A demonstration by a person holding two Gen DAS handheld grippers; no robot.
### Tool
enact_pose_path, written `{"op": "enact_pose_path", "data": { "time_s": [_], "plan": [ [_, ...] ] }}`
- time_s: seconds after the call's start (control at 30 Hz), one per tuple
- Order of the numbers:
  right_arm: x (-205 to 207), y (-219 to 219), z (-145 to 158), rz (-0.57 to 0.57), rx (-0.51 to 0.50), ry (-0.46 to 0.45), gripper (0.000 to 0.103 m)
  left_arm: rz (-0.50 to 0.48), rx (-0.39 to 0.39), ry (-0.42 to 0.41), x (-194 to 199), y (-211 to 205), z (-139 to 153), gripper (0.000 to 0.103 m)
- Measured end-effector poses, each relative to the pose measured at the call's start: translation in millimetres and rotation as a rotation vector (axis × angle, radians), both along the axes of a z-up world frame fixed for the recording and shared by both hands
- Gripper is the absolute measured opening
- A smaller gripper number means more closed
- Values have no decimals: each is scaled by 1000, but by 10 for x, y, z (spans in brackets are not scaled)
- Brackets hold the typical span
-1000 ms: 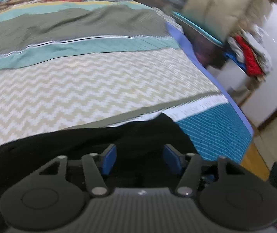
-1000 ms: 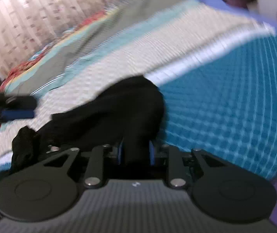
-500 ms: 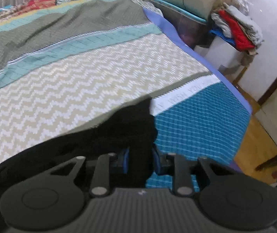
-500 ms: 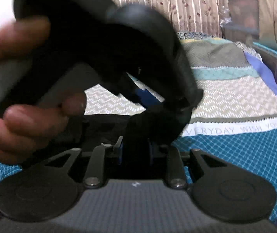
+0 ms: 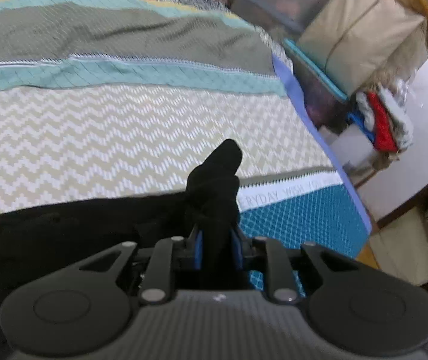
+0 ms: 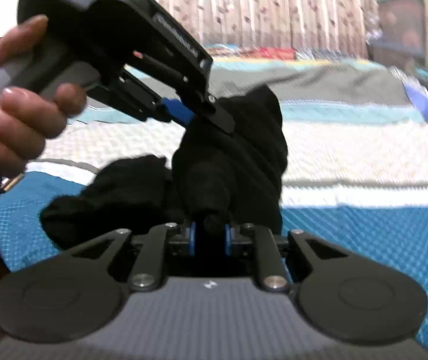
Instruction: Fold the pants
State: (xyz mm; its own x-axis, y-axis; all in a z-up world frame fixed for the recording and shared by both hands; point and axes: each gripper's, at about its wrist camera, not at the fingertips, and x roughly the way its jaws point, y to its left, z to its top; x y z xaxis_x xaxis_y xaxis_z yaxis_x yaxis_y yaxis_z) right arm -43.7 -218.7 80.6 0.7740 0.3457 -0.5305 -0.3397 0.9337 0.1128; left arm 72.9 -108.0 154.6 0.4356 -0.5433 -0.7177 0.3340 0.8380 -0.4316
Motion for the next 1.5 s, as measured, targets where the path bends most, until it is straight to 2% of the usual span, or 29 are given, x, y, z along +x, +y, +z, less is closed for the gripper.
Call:
{"op": "enact_pose_path", "data": {
  "time_s": [0.2,0.37,0.57,0.73,0.8,0.87,0.9,1.0,1.1,1.17,1.27,1.37,1.43,1.47,1.5],
  "plan": [
    [80,279,303,120,67,-46,19,92,-85,-46,-43,604,214,18],
    [193,703,359,240,104,-7,19,211,-105,-58,-144,1185,150,18],
    [398,1298,156,372,76,93,19,367,-95,3,-201,1873,-241,18],
    [550,1638,-124,420,11,189,19,453,-88,86,-156,2209,-723,18],
    [574,1649,-200,442,10,219,32,469,-77,115,-129,2233,-910,19],
    [622,1541,-188,450,61,258,46,464,-60,120,-109,2207,-1027,22],
    [634,1457,-143,450,92,262,47,465,-44,110,-102,2186,-1047,25],
    [562,1102,68,408,180,206,47,461,-1,83,-112,2141,-1028,30],
    [591,665,218,266,246,156,46,462,33,51,-166,2123,-940,32],
    [744,462,231,175,239,156,43,456,23,30,-247,2121,-849,36],
    [972,267,199,60,199,176,36,441,1,7,-385,2094,-737,56],
    [1264,148,119,0,228,214,34,420,32,-18,-575,2026,-703,58],
    [1519,163,45,-31,258,271,28,405,54,-21,-693,1969,-741,53],
    [1614,198,-15,-34,279,307,20,392,75,-22,-745,1927,-784,30],
    [1713,259,-61,-31,287,348,12,378,106,-24,-784,1884,-832,22]
  ]
}}
